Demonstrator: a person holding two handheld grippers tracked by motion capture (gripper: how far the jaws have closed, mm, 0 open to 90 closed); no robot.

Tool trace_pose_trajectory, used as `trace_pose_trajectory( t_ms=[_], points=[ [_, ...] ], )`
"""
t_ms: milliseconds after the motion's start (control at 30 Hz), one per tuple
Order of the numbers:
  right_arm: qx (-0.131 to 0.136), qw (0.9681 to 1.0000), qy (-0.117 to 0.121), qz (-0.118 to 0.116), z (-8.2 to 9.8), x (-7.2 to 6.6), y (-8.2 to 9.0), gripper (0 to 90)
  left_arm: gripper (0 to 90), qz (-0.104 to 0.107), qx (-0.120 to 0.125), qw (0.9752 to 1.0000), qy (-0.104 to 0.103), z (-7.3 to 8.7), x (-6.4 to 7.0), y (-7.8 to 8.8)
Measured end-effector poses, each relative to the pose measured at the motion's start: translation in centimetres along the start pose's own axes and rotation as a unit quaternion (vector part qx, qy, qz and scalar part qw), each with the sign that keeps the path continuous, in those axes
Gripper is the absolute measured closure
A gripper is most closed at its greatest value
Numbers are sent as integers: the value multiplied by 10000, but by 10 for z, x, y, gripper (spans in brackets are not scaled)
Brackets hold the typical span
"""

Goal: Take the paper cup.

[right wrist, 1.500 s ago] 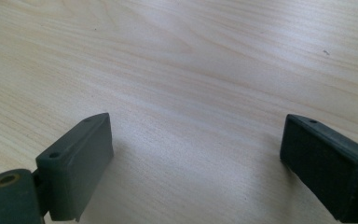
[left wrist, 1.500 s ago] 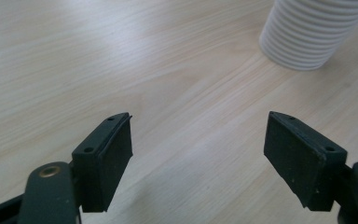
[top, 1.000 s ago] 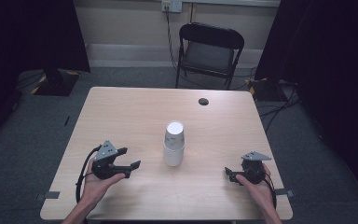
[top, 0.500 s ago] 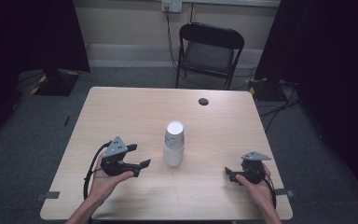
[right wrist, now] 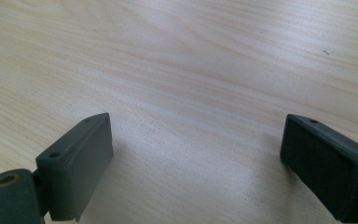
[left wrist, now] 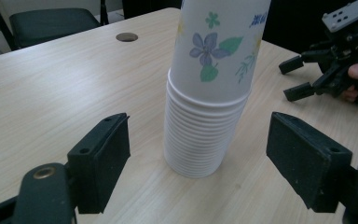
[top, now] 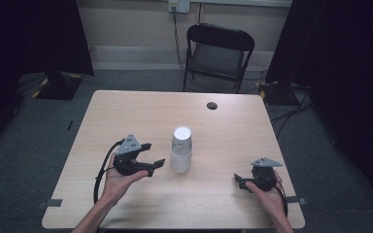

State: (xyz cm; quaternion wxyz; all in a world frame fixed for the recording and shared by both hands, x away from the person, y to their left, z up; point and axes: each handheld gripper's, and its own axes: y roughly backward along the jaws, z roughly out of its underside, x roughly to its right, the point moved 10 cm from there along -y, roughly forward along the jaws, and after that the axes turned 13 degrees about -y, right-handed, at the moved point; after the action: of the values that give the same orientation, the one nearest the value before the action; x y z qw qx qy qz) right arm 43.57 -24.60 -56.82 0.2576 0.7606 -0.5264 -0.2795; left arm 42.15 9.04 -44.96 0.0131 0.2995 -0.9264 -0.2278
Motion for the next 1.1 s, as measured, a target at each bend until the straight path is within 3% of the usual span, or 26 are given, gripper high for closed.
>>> trace_pose_trajectory(
  t_ms=[633, 1100],
  points=[
    [1, 10000, 1, -4, 0, 0, 0, 87, 186, 107, 87, 9993, -353, -44, 2, -26],
    [-1, 10000, -1, -5, 0, 0, 0, 87, 159, 252, 19, 9992, -313, -59, -1, -52]
  ],
)
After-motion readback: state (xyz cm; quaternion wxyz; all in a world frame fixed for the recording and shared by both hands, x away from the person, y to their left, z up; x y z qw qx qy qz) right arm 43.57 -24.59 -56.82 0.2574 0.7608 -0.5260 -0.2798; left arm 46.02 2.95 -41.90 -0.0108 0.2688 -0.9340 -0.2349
